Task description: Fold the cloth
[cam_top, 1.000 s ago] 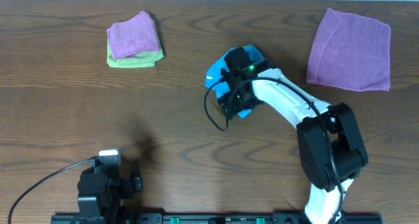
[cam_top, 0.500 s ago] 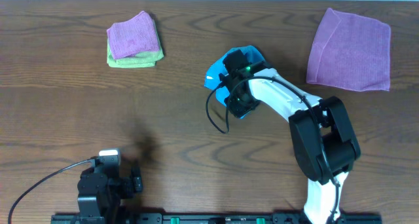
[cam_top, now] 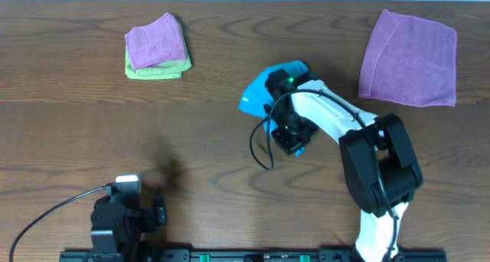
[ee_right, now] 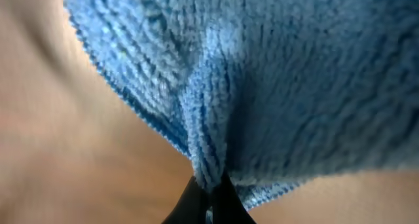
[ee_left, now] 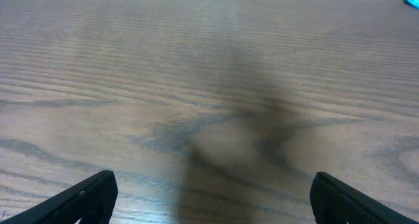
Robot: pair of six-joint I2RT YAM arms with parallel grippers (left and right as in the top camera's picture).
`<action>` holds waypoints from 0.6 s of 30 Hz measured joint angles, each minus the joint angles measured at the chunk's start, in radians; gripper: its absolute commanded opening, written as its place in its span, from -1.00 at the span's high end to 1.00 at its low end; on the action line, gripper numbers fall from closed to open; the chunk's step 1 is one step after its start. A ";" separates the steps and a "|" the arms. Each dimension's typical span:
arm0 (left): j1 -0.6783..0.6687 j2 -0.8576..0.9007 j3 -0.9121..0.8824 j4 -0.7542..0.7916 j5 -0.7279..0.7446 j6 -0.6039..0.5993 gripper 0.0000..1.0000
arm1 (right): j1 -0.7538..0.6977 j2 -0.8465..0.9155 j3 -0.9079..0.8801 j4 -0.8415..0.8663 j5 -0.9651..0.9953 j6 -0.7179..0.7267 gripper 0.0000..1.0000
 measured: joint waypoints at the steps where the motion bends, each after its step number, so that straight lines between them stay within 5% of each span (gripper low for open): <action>1: 0.000 0.000 0.000 0.000 0.000 0.000 -0.90 | 0.000 -0.008 0.000 -0.014 0.011 -0.002 0.97; 18: 0.000 0.000 0.000 0.000 0.000 0.000 -0.91 | -0.051 -0.042 -0.023 -0.019 0.517 0.131 0.97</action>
